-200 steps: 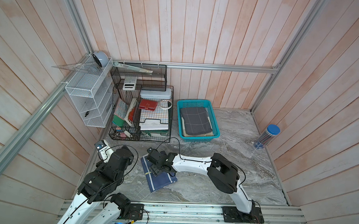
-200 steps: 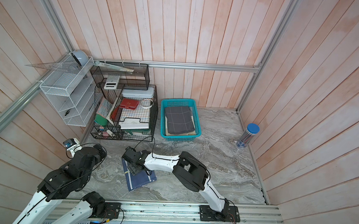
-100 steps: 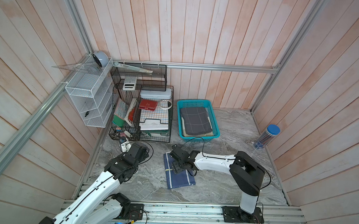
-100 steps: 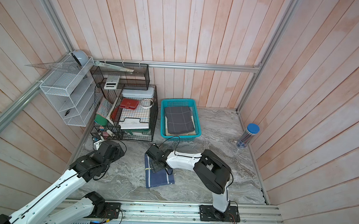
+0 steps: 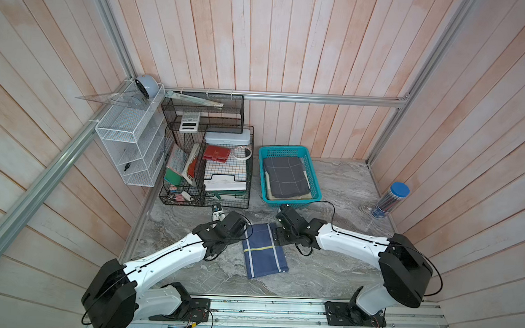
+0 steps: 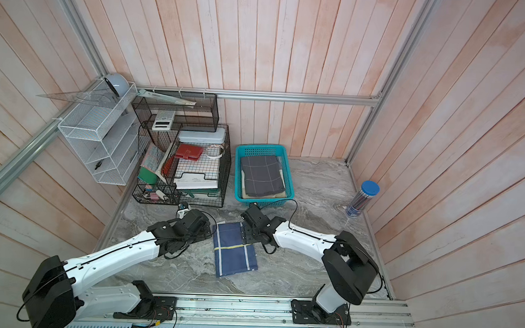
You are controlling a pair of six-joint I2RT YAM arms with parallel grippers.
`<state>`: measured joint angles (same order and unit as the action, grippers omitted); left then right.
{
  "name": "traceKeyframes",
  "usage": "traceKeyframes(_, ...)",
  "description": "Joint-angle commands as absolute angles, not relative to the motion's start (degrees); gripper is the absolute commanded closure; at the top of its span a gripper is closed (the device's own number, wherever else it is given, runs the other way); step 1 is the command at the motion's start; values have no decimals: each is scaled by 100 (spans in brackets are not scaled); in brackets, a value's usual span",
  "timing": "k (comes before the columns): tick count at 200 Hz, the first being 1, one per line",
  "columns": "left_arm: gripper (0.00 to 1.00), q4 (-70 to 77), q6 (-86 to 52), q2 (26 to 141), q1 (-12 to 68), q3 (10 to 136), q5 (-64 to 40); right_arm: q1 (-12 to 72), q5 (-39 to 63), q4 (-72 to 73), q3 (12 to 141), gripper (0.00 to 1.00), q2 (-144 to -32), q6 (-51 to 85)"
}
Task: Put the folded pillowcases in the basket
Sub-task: Move the pillowcase to the center of the board, then pick up the pillowcase at the center of the board.
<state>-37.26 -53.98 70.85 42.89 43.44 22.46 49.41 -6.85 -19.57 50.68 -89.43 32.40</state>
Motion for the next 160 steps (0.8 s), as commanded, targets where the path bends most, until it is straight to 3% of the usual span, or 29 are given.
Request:
traceKeyframes(1, 0, -3656, -5559, 7268, 4315, 4216, 2175, 4857, -60, -1444, 4742, 18, -8896, 3644)
traceKeyframes(27, 2, -3389, -5605, 7519, 4315, 4156, 1915, 4845, 373, -1151, 4675, 19, -9086, 3639)
traceKeyframes(90, 18, -2580, -5818, 8325, 4488, 4152, 1291, 4830, 290, -1121, 4670, 29, -9435, 3932)
traceKeyframes(136, 34, -2393, -5913, 8596, 4570, 4221, 1119, 4838, 473, -884, 4482, 39, -9524, 4125)
traceKeyframes(160, 48, -2279, -5982, 8778, 4590, 4290, 1030, 4843, 516, -799, 4384, 47, -9578, 4246)
